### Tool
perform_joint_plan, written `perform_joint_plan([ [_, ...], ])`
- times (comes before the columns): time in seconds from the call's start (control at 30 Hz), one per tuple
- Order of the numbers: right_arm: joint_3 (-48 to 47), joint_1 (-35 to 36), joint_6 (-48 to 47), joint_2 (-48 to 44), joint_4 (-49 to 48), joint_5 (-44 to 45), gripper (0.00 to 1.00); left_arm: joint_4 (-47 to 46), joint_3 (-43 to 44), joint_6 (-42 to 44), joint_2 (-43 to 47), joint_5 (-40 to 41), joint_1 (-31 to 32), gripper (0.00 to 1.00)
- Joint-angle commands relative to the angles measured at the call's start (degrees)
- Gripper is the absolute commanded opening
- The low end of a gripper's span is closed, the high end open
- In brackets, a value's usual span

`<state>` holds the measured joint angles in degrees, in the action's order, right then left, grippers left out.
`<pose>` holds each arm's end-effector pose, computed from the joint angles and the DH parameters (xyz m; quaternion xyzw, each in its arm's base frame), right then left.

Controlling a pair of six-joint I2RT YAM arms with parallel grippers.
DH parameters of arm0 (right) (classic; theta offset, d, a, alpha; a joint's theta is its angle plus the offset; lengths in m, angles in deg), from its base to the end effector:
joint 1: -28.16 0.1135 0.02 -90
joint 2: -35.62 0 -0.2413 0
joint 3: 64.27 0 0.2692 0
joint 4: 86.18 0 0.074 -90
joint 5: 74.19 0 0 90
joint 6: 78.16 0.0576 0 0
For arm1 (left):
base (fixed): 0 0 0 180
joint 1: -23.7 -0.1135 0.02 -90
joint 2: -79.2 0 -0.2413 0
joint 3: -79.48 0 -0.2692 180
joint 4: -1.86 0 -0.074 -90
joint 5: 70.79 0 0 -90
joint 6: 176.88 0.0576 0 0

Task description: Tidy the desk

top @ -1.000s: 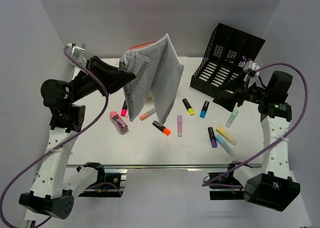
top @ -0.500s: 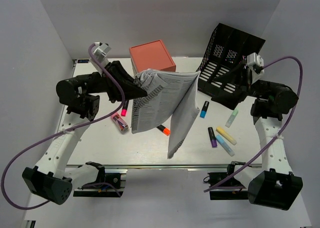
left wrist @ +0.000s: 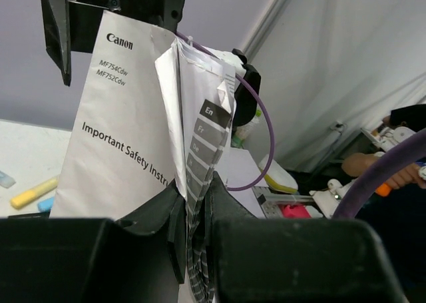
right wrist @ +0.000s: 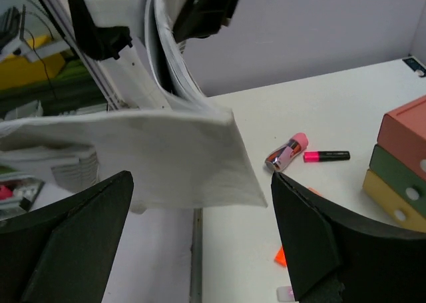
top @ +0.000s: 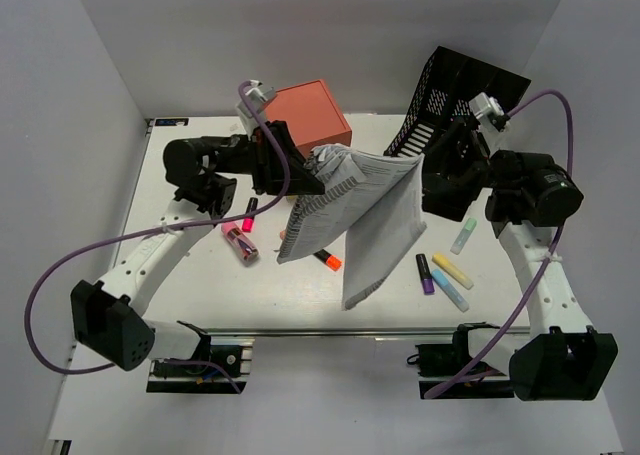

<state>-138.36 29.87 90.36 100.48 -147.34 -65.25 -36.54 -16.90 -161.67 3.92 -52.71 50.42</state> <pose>0.2093 0.0632 0.4533 -0.4214 0.4992 0.5672 0.5015 0.2326 -0.1784 0.4528 0.3770 0.4948 -0.7197 0.3084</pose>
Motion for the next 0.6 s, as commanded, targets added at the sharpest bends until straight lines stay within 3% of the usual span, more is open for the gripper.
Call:
perform_joint_plan([
  [0.0, -2.2, 2.1, -4.3, -0.9, -24.6, -0.9, 0.89, -4.6, 4.1, -1.4, -0.8, 2.1, 2.5, 0.0],
  [0.1, -1.3, 2.3, -7.1, -0.9, -22.6, -1.6, 0.89, -4.0, 5.4, -1.6, -1.7, 2.1, 3.8, 0.0],
  [0.57, -2.7, 5.3, -6.3, -1.8, -34.2, -1.3, 0.89, -8.1, 9.8, -6.9, -9.6, 1.2, 7.6, 0.0],
])
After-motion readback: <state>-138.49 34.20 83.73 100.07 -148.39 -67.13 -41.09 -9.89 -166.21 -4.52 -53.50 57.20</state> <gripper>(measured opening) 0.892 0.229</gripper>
